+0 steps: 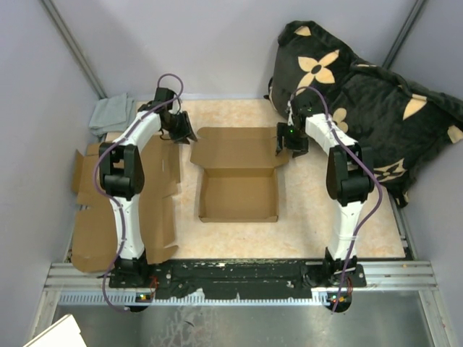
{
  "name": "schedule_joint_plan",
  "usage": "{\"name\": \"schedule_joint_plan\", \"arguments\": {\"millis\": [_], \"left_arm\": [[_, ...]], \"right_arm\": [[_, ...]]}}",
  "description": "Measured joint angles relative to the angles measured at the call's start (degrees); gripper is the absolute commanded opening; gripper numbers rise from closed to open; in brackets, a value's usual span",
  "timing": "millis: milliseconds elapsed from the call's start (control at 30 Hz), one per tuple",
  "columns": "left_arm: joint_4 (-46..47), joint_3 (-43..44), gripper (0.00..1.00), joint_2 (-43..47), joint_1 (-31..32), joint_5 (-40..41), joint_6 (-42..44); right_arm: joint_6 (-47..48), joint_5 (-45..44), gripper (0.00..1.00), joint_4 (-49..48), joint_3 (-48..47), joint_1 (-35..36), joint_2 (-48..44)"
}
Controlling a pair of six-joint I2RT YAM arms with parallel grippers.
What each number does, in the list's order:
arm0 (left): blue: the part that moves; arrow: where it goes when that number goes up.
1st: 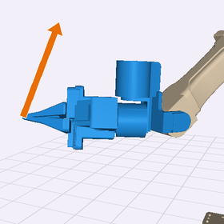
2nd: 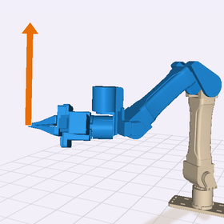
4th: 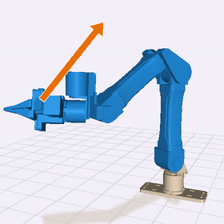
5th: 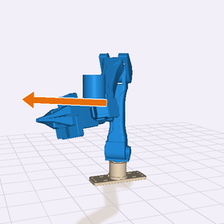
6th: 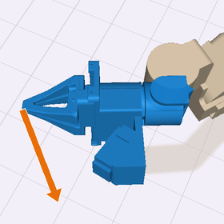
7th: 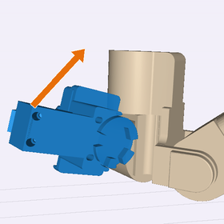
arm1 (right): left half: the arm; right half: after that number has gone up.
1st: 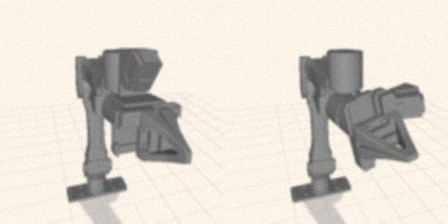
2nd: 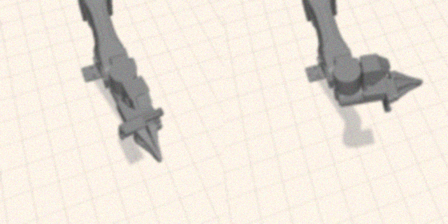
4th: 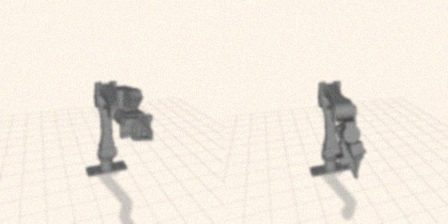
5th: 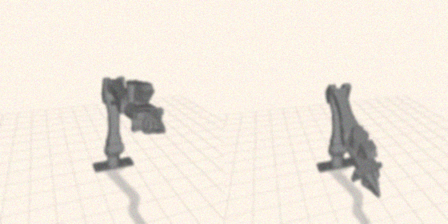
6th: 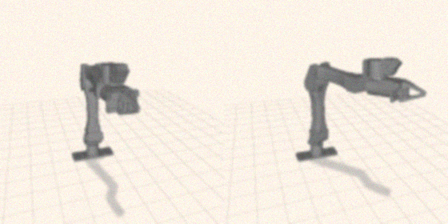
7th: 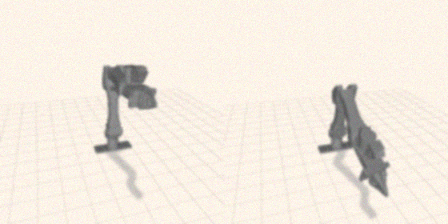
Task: Fold the paper box
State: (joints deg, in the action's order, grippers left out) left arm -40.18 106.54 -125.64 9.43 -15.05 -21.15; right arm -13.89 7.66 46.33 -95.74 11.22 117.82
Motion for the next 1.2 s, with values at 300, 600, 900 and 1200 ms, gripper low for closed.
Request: {"name": "schedule_joint_plan", "arguments": {"millis": [300,600,900,1200], "left_arm": [[0.7,2.4,0.41,-5.7,0.0,-4.1,0.0],[0.2,4.1,0.37,-7.3,-0.5,-6.3,0.0],[0.6,4.2,0.13,-7.2,0.4,-8.7,0.2],[5.6,-1.9,0.00,-0.8,1.1,-8.3,2.2]], "right_arm": [[0.4,5.5,0.51,-1.3,-0.2,0.0,1.8],[0.5,8.1,0.15,-0.9,-4.2,-0.5,3.4],[0.9,9.6,0.11,-1.9,-4.9,0.0,2.4],[2.8,8.9,0.52,1.3,-7.3,0.8,2.3]]}}
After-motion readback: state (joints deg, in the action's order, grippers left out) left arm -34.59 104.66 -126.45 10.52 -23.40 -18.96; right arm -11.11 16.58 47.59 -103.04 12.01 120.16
